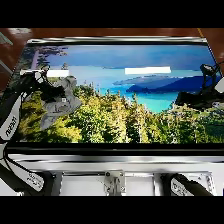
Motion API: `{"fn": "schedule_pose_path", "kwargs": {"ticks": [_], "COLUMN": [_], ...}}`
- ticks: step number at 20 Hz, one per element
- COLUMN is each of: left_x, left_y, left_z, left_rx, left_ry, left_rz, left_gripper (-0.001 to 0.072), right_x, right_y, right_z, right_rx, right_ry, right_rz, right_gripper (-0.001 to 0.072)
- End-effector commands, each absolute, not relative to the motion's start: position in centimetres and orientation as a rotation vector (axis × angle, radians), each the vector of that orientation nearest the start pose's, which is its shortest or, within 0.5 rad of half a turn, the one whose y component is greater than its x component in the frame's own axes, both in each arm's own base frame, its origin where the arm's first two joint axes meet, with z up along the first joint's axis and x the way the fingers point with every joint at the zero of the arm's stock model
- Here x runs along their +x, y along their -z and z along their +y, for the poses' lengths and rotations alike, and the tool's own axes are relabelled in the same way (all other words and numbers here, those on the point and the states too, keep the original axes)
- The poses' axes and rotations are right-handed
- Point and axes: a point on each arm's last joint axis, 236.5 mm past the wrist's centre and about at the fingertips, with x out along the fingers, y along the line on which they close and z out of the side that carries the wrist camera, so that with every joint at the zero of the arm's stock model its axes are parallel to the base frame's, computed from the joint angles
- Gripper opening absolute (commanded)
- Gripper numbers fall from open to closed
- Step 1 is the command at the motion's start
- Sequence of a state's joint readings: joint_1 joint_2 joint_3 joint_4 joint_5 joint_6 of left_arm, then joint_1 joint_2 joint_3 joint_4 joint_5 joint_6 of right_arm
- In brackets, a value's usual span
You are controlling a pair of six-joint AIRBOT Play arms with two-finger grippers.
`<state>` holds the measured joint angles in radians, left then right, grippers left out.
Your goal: Fold the shirts.
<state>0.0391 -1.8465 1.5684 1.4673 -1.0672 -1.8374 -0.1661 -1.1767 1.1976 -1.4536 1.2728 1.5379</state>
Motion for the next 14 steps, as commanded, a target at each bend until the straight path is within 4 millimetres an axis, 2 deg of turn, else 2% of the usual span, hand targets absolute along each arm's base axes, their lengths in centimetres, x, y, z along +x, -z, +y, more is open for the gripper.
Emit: {"fn": "schedule_pose_path", "kwargs": {"ticks": [1, 2, 3, 4, 5, 7, 8, 10, 11, 12, 13, 14], "left_x": [51.5, 51.5, 51.4, 51.0, 50.7, 50.9, 51.4, 51.5, 51.1, 50.3, 49.0, 47.3], "left_y": [10.4, 10.4, 10.5, 10.4, 10.0, 7.5, 5.1, -1.2, -5.1, -8.8, -12.6, -15.6], "left_z": [-0.5, -0.5, -0.6, -0.6, -0.7, -1.0, -1.5, -3.2, -4.6, -6.2, -8.6, -11.1], "left_rx": [-0.397, -0.396, -0.396, -0.392, -0.377, -0.353, -0.323, -0.238, -0.19, -0.152, -0.122, -0.106], "left_ry": [-0.159, -0.158, -0.158, -0.155, -0.144, -0.116, -0.083, 0.006, 0.058, 0.111, 0.187, 0.266], "left_rz": [1.293, 1.294, 1.299, 1.314, 1.325, 1.285, 1.234, 1.116, 1.044, 0.979, 0.911, 0.864], "left_gripper": [0.0553, 0.0343, 0.0177, 0.0085, 0.0037, 0.0036, 0.0036, 0.0036, 0.0036, 0.0036, 0.0036, 0.0036], "right_x": [36.4, 36.5, 36.6, 36.7, 36.8, 36.8, 36.7, 36.3, 35.8, 35.3, 34.8, 34.2], "right_y": [-4.9, -5.0, -5.2, -5.4, -5.7, -5.9, -5.9, -5.8, -5.7, -5.8, -6.0, -6.3], "right_z": [-2.0, -1.6, -0.8, 0.2, 1.1, 1.8, 1.8, 1.9, 2.0, 2.2, 2.2, 2.1], "right_rx": [0.228, 0.247, 0.28, 0.319, 0.352, 0.375, 0.362, 0.312, 0.283, 0.251, 0.227, 0.211], "right_ry": [0.008, -0.005, -0.026, -0.056, -0.083, -0.105, -0.114, -0.154, -0.182, -0.213, -0.232, -0.236], "right_rz": [1.249, 1.246, 1.241, 1.237, 1.234, 1.234, 1.235, 1.246, 1.262, 1.279, 1.3, 1.325], "right_gripper": [0.0685, 0.0685, 0.0685, 0.0685, 0.0685, 0.0685, 0.0685, 0.0684, 0.0683, 0.0683, 0.0683, 0.0683]}}
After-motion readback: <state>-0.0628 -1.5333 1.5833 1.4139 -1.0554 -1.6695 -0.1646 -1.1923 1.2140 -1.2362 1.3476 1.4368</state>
